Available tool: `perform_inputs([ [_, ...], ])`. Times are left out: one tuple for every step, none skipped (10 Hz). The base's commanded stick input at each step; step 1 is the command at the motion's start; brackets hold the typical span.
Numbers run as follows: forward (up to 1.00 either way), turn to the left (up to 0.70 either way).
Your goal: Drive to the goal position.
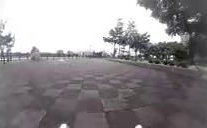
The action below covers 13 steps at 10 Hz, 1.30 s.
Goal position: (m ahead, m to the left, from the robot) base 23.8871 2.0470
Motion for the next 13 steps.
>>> perform_inputs([
  [0.85,0.01],
  [0.85,0.01],
  [0.85,0.01],
  [0.85,0.01],
  [0.85,0.01],
  [0.85,0.01],
  [0.85,0.01],
  [0.85,0.01],
  [0.85,0.01],
  [0.85,0.01],
  [0.85,0.01],
  [0.85,0.01],
  [0.85,0.01],
])
